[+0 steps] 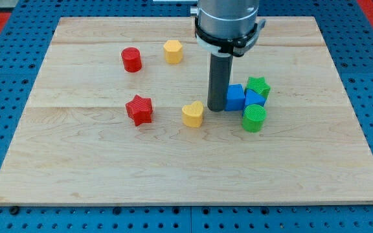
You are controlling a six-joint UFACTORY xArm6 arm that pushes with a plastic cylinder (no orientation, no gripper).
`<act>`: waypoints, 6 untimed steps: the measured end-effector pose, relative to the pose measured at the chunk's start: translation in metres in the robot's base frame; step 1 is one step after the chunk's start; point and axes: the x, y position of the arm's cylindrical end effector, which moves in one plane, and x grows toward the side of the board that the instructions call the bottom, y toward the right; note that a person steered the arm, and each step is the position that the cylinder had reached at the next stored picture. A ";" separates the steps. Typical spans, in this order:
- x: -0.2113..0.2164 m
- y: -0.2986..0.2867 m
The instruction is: Push the yellow heart closer to the red star
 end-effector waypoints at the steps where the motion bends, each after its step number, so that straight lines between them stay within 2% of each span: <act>1: 0.012 0.000; 6: 0.013 -0.088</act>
